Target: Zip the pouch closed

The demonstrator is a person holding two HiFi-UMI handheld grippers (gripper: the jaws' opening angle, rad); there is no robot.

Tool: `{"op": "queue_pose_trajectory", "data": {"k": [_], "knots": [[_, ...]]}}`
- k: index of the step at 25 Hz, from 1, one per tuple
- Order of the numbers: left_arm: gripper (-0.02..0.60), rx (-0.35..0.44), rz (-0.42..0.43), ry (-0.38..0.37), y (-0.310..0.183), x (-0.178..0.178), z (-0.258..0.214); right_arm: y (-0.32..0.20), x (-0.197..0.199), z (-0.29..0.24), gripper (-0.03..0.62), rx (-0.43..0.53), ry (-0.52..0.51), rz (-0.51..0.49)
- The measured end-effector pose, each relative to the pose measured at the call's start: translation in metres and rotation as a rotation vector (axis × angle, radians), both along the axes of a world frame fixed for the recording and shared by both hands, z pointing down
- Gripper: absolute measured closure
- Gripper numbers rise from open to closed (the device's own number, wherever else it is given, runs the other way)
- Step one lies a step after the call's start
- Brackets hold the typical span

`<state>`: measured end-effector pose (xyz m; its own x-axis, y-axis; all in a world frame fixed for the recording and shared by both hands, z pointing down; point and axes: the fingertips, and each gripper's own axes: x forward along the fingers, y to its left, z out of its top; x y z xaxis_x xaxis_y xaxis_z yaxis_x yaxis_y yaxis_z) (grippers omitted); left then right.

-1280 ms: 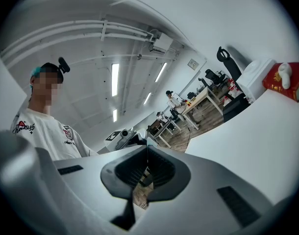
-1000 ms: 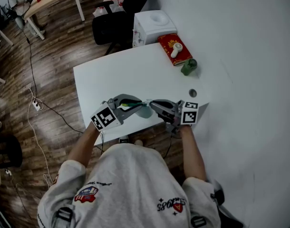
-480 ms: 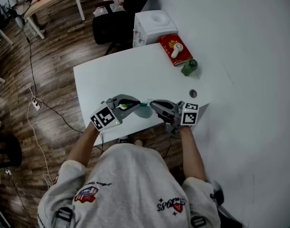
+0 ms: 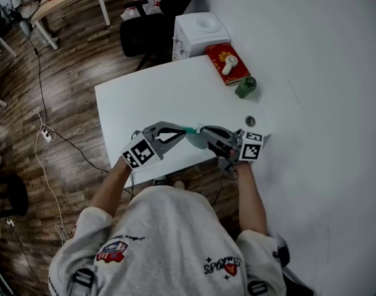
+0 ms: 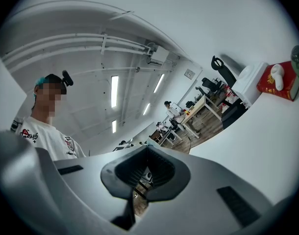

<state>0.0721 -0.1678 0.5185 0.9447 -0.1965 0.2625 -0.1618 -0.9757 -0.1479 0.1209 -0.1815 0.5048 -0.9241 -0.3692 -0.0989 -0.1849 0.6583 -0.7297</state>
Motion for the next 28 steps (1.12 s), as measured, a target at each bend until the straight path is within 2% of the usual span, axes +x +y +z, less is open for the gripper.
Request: {"op": "queue_pose_trajectory", "data": {"k": [6, 9, 10, 12, 14, 16, 28], "knots": [[0.569, 0.012, 0.012, -0.019, 0.001, 0.01, 0.004, 0.005, -0.004, 0.002, 0.589, -0.008, 0.012, -0.03], [0.462, 0.001, 0.021, -0.018, 0.002, 0.013, 0.004, 0.011, -0.01, 0.004, 0.589, -0.01, 0.018, -0.056], [0.459, -0.003, 0.028, -0.019, 0.004, 0.014, 0.004, 0.012, -0.012, 0.004, 0.589, -0.01, 0.02, -0.064], [0.459, -0.01, 0.043, -0.022, 0.007, 0.015, 0.004, 0.014, -0.016, 0.004, 0.589, -0.011, 0.025, -0.078], [0.511, -0.018, 0.053, -0.025, 0.009, 0.015, 0.005, 0.015, -0.018, 0.006, 0.589, -0.012, 0.033, -0.088], [0.529, -0.023, 0.052, -0.024, 0.009, 0.014, 0.006, 0.015, -0.019, 0.007, 0.589, -0.012, 0.039, -0.093], [0.543, -0.02, 0.059, -0.04, 0.012, 0.01, 0.009, 0.019, -0.016, 0.015, 0.591, -0.011, 0.072, -0.082]]}}
